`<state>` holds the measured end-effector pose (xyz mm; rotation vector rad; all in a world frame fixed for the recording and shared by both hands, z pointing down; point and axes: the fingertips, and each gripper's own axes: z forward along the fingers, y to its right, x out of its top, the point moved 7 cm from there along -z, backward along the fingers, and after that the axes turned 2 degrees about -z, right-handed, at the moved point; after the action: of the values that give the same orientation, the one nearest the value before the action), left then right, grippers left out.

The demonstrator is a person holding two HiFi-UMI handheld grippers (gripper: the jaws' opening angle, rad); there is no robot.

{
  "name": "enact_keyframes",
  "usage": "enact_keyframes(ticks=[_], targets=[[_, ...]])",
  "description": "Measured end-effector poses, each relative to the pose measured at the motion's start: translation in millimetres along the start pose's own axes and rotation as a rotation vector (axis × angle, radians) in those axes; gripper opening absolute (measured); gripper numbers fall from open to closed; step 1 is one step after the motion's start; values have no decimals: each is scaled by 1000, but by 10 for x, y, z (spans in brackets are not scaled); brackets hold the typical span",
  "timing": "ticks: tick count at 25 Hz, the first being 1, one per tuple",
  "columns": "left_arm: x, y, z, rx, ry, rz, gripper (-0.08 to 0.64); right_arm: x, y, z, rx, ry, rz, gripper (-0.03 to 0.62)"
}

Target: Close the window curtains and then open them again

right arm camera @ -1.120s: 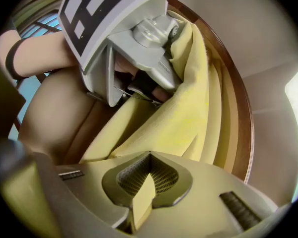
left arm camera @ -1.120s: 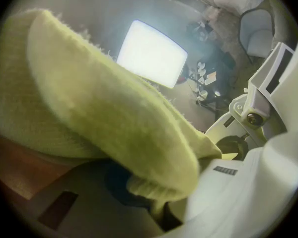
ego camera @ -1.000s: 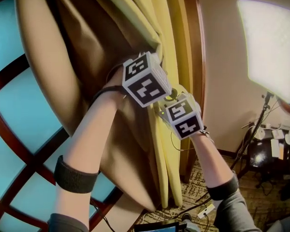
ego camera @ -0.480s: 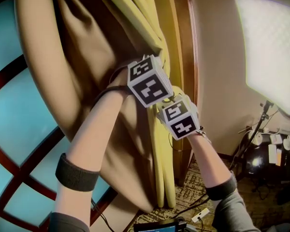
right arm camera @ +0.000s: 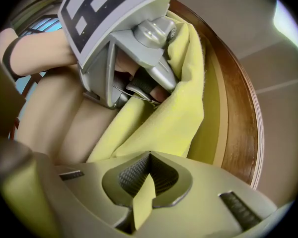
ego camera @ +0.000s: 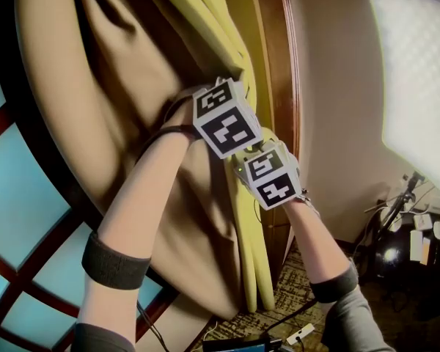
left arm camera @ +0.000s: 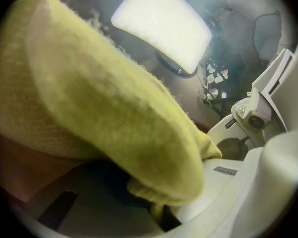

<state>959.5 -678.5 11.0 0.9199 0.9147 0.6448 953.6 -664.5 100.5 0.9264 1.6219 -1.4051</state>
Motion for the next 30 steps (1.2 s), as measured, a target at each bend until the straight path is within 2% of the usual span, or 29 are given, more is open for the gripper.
enact_keyframes(ticks=[8,14,22,30], targets=[[45,-111,426,9,1,10,0,-134,310,258,-35,-43,0,0],[34,-176,621,18,18,-36,0,-224,425,378,-82,-91,35,0],[-264,-53,366,21,10,-94,0,-196,69,401,-18,-112,41,0],[-406,213,73,72,10,-176,0,-337,-179,165,8,-50,99,2]])
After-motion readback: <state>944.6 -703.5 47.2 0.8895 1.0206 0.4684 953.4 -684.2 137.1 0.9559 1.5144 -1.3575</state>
